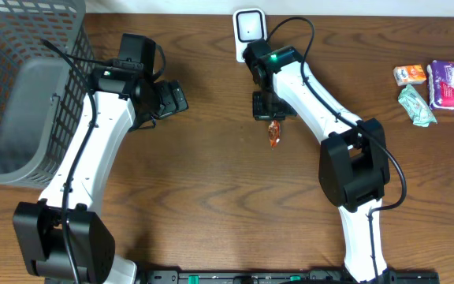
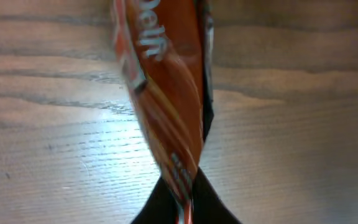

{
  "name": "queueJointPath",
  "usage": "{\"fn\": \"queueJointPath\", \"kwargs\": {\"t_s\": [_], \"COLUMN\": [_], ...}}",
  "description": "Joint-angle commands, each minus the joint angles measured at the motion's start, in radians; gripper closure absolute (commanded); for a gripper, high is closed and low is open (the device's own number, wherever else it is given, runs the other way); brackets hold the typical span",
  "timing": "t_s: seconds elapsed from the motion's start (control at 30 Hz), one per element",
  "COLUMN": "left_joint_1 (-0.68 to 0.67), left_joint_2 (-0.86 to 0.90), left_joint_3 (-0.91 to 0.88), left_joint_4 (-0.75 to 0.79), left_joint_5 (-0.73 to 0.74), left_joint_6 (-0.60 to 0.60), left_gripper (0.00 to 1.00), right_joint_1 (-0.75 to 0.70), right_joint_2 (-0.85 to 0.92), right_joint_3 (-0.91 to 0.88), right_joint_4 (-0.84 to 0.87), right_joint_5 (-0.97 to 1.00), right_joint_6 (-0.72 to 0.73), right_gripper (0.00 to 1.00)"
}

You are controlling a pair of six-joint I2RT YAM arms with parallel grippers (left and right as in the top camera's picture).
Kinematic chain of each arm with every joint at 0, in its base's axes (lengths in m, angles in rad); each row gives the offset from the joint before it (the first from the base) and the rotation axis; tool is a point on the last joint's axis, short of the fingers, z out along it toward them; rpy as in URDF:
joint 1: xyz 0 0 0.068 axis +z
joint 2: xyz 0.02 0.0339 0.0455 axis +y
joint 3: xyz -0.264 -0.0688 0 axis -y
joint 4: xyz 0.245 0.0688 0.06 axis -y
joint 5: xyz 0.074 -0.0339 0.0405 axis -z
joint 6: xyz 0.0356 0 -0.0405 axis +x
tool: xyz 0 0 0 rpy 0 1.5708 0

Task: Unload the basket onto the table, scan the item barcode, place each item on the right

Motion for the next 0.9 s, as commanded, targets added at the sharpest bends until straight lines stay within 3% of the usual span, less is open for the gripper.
{"fn": "queueJointPath", "kwargs": {"t_s": [0.0,0.07,0.23,0.43,0.57,0.63,0.67,0.7,0.87], "left_joint_1": [0.001,0.001,0.001,0.001,0.001,0.001,0.001,0.001,0.001], "left_joint_2": [0.0,0.0,0.0,0.0,0.0,0.0,0.0,0.0,0.0], "left_joint_3": [0.009,0.009,0.009,0.009,0.009,0.009,0.009,0.009,0.009], "left_joint_4": [-0.003,-0.002,-0.003,-0.003,-0.002,-0.003,-0.003,-0.002,-0.003], "left_joint_5": [-0.013,-0.013,-0.013,-0.013,-0.013,-0.013,-0.013,-0.013,-0.013], "left_joint_6": [-0.002,-0.002,-0.002,-0.002,-0.002,-0.002,-0.002,-0.002,-0.002], "left_gripper": [0.02,0.02,0.02,0.02,0.02,0.02,0.02,0.02,0.02], "right_joint_1": [-0.007,-0.007,-0.007,-0.014,-0.032,-0.043,-0.048,-0.054,-0.077], "right_joint_2": [-0.019,-0.019,-0.019,-0.05,-0.088,-0.106,-0.114,-0.118,-0.123], "right_joint_3": [-0.014,-0.014,-0.014,0.003,0.012,0.012,0.012,0.012,0.012], "right_joint_4": [0.003,0.003,-0.004,-0.056,-0.068,-0.066,-0.066,-0.066,-0.066], "right_joint_5": [0.023,0.017,-0.077,-0.085,-0.082,-0.077,-0.075,-0.074,-0.075], "right_joint_6": [-0.013,-0.013,-0.044,-0.063,-0.078,-0.082,-0.084,-0.084,-0.084], "right_gripper": [0.83,0.8,0.54,0.45,0.28,0.12,0.11,0.03,0.01]}}
